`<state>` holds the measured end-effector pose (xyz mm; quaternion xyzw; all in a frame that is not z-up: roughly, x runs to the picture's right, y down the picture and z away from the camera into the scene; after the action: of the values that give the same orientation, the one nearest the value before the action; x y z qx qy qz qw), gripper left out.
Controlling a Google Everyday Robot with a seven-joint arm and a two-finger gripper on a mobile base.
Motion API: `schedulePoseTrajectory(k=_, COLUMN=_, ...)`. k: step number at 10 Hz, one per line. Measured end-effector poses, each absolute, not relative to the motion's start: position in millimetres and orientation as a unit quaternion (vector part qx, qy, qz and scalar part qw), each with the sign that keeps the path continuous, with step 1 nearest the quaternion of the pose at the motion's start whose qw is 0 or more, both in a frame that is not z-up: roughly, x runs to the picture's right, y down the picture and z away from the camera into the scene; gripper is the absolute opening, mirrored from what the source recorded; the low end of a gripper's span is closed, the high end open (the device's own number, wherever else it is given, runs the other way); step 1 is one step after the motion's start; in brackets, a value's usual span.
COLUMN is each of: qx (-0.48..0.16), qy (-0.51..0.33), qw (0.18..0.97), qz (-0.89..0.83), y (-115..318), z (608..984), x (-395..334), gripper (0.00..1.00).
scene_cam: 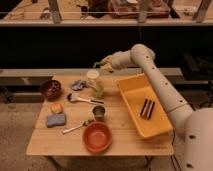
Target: Place pepper in paper cup
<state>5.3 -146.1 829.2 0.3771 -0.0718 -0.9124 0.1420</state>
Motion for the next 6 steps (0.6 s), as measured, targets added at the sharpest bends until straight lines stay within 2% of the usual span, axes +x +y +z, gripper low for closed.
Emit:
schedulePoseTrajectory(k=2, qx=0.381, qy=-0.071, qw=0.148, qz=-0.910, y=-147, z=830, x=6, gripper=0.00)
schedulePoseTrajectory(k=6, qx=0.420, qy=-0.026, qw=0.217, qz=-0.881, y=-154, z=833, x=-37, gripper=0.00)
